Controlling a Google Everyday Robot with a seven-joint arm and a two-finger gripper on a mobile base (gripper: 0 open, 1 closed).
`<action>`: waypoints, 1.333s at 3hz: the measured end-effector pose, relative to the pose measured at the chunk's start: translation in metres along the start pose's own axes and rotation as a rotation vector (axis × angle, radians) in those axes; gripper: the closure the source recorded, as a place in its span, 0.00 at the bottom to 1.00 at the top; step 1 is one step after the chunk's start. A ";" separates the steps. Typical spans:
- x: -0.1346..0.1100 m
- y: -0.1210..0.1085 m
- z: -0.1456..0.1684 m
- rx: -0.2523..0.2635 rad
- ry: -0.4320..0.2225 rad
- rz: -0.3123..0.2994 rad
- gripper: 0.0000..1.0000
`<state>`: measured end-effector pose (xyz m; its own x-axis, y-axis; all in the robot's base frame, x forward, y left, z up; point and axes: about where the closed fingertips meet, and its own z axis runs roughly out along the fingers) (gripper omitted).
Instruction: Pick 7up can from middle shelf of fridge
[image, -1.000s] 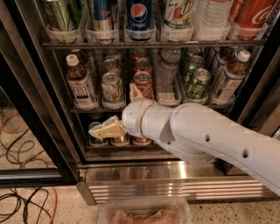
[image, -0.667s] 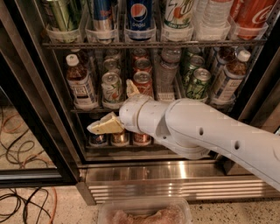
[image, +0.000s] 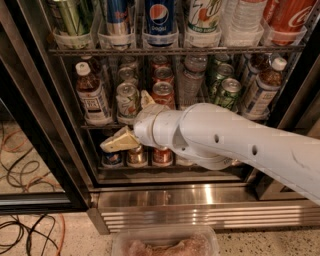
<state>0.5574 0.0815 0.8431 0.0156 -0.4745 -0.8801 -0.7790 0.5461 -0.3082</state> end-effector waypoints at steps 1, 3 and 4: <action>0.000 0.000 0.000 0.000 0.000 0.000 0.00; -0.010 -0.008 0.007 0.038 -0.023 0.000 0.00; -0.011 -0.013 0.012 0.057 -0.024 0.001 0.00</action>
Offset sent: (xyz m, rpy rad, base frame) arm 0.0097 0.0031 0.0050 0.0272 -0.0222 -0.0328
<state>0.5744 0.0879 0.8524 0.0309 -0.4575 -0.8887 -0.7418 0.5854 -0.3272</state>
